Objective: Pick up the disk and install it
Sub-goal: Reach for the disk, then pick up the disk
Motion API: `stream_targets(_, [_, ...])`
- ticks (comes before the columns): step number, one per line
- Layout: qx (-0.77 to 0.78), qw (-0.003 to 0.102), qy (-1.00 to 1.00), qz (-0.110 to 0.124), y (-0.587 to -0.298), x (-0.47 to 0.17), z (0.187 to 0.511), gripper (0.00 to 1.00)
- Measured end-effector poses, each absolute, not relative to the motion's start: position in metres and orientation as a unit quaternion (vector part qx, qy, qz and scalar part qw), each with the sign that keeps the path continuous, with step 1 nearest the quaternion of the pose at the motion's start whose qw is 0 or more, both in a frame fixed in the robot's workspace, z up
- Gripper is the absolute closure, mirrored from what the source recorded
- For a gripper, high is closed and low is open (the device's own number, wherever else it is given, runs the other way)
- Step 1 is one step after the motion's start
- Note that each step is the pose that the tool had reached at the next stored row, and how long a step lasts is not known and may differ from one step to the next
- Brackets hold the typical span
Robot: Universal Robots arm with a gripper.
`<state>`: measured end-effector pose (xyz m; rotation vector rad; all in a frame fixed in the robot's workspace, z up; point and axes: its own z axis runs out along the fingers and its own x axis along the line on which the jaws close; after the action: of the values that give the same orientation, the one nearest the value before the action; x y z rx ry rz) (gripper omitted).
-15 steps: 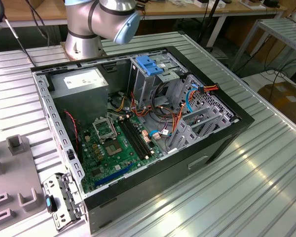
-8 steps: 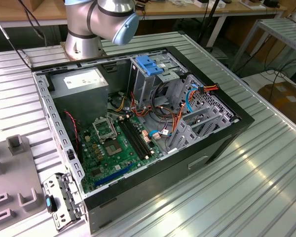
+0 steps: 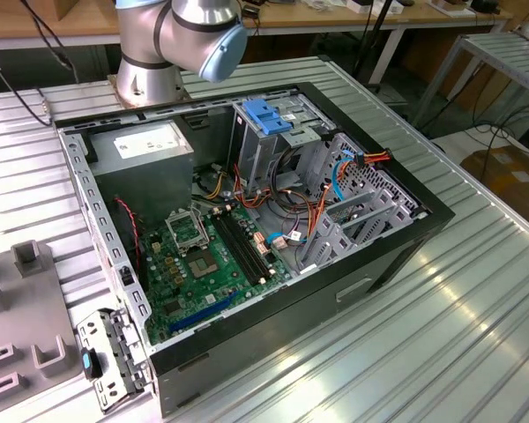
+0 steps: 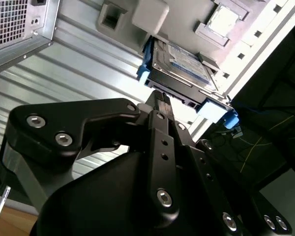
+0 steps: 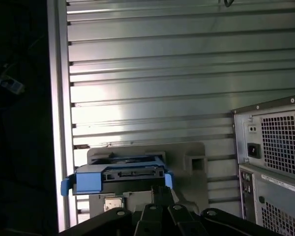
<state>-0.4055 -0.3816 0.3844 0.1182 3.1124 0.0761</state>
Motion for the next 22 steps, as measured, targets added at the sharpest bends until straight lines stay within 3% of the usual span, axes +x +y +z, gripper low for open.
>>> stream_targets(12, [0.038, 0.013, 0.999, 0.025, -0.382, -0.461, 0.382, 0.89])
stream_targets(22, [0.038, 0.013, 0.999, 0.025, -0.382, -0.462, 0.382, 0.89])
